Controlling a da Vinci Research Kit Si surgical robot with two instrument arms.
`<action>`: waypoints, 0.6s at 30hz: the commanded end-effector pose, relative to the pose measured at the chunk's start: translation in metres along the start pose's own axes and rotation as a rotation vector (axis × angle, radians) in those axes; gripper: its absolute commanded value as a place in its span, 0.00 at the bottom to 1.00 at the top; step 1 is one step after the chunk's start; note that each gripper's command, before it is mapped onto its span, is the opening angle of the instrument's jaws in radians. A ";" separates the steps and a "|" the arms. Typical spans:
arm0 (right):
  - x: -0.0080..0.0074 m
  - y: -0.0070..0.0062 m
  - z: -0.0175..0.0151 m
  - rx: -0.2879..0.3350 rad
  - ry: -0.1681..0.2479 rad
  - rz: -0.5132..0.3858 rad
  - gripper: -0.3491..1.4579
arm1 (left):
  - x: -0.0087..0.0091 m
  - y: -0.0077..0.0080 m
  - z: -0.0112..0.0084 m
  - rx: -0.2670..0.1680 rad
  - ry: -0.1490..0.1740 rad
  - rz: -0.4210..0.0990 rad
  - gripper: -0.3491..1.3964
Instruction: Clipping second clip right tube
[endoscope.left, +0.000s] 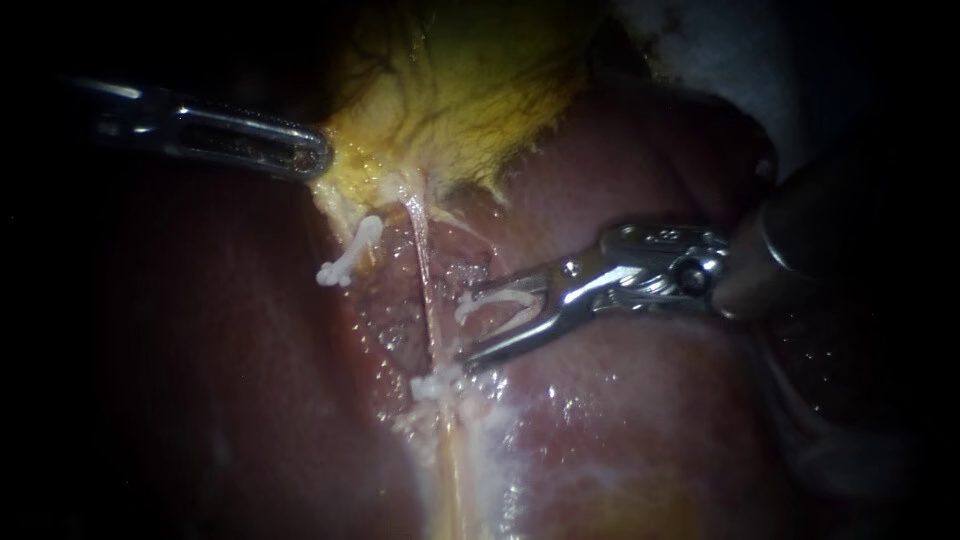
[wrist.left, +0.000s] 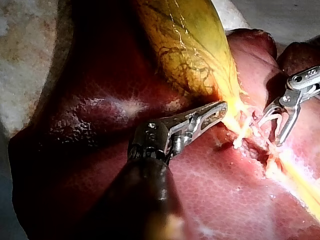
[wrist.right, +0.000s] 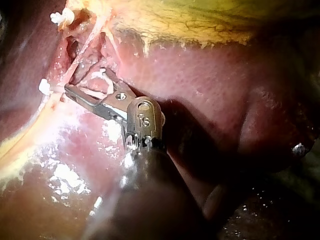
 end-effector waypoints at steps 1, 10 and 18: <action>0.0000 0.0001 0.0003 0.012 0.015 0.011 0.52 | 0.0000 0.0000 0.0000 0.000 0.000 0.000 0.00; -0.0004 0.0002 0.0020 0.162 0.110 0.112 0.51 | 0.0000 0.0000 0.0001 -0.001 0.000 0.000 0.00; -0.0004 -0.0005 0.0026 0.249 0.165 0.118 0.51 | 0.0000 0.0000 0.0001 -0.001 0.000 0.000 0.00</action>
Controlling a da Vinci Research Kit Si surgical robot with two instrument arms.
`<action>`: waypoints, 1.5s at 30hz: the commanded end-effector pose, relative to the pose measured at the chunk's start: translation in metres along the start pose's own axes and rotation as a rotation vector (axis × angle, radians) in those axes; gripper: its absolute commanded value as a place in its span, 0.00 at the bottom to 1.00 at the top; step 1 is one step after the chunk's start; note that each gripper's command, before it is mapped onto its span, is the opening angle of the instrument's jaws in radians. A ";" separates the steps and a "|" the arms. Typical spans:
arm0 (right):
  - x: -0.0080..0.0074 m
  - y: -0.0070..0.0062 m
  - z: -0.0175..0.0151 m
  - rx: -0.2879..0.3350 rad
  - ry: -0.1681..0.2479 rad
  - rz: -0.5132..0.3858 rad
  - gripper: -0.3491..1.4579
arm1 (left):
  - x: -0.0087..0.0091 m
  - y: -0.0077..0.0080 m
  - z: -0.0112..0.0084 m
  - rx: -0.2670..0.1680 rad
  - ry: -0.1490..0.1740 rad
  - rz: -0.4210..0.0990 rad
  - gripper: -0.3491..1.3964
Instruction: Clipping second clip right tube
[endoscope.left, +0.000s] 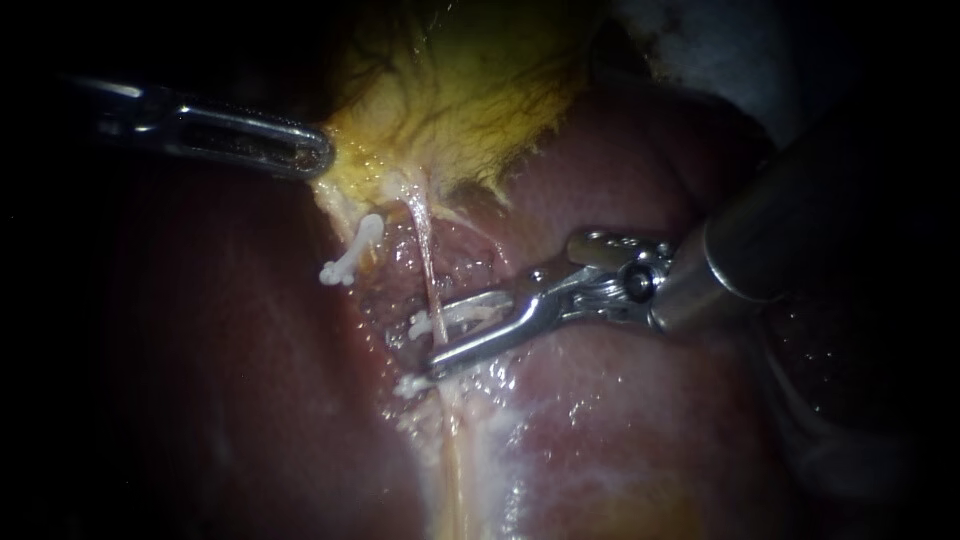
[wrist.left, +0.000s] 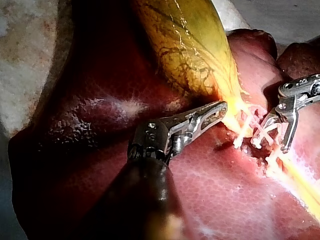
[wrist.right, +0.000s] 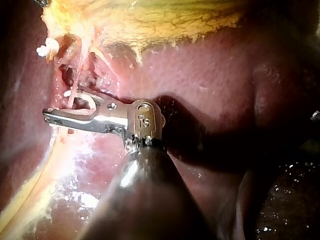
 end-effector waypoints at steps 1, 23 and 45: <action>0.0000 -0.0002 0.0002 0.011 0.013 -0.002 0.51 | 0.0000 0.0000 0.0000 0.000 0.000 0.000 0.00; 0.0014 -0.0047 0.0027 0.025 0.079 0.021 0.48 | 0.0000 0.0000 0.0001 -0.001 0.000 0.000 0.00; 0.0019 -0.0041 0.0016 0.016 0.066 0.081 0.05 | 0.0000 0.0000 0.0001 -0.001 0.000 0.000 0.00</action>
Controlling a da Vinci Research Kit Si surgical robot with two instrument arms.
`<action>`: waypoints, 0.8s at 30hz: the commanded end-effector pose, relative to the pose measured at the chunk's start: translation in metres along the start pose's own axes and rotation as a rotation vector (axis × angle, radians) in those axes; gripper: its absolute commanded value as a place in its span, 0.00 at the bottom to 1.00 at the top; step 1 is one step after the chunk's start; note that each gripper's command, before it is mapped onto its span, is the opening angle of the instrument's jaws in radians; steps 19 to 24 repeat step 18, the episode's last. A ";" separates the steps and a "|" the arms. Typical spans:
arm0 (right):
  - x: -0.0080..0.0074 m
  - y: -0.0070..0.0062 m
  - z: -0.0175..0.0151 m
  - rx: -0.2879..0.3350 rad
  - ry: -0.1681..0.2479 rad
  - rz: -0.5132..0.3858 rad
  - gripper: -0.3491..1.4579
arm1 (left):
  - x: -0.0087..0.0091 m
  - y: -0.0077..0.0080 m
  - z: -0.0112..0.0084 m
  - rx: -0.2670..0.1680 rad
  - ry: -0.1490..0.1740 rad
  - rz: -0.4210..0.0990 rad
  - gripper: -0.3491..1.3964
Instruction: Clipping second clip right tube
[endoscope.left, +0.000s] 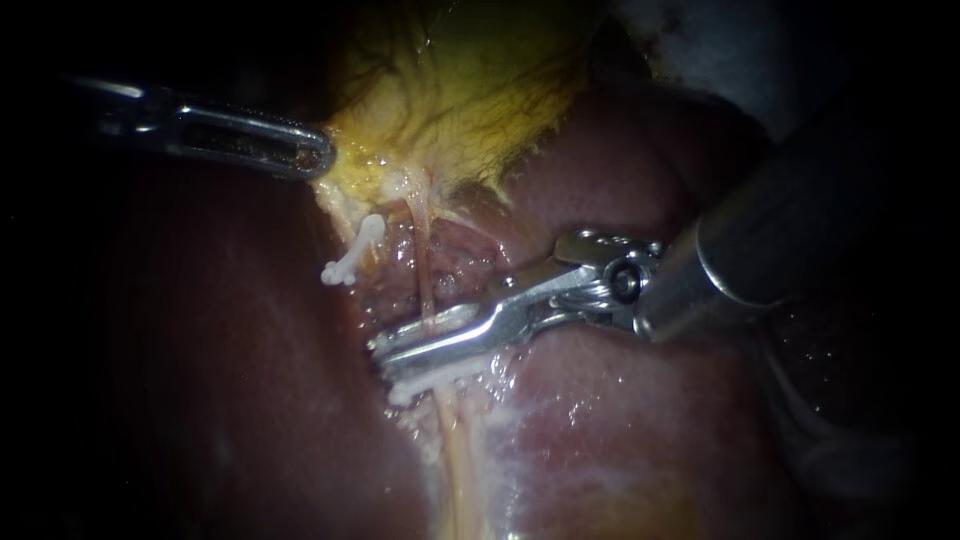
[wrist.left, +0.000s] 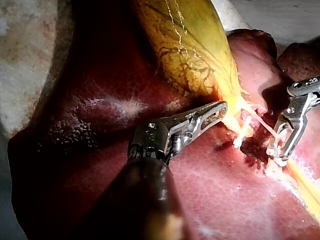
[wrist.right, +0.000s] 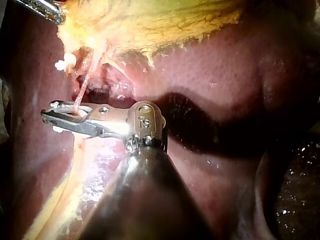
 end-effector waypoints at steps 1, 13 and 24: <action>0.0000 0.0000 0.0000 0.000 -0.001 -0.001 0.00 | 0.0000 0.0000 0.0000 0.000 0.000 0.000 0.00; -0.0003 -0.0001 0.0002 0.038 -0.064 -0.002 0.00 | 0.0000 0.0000 0.0000 0.000 0.000 0.000 0.00; -0.0004 -0.0001 0.0002 0.039 -0.064 -0.002 0.00 | 0.0000 0.0000 0.0000 0.000 0.000 0.000 0.00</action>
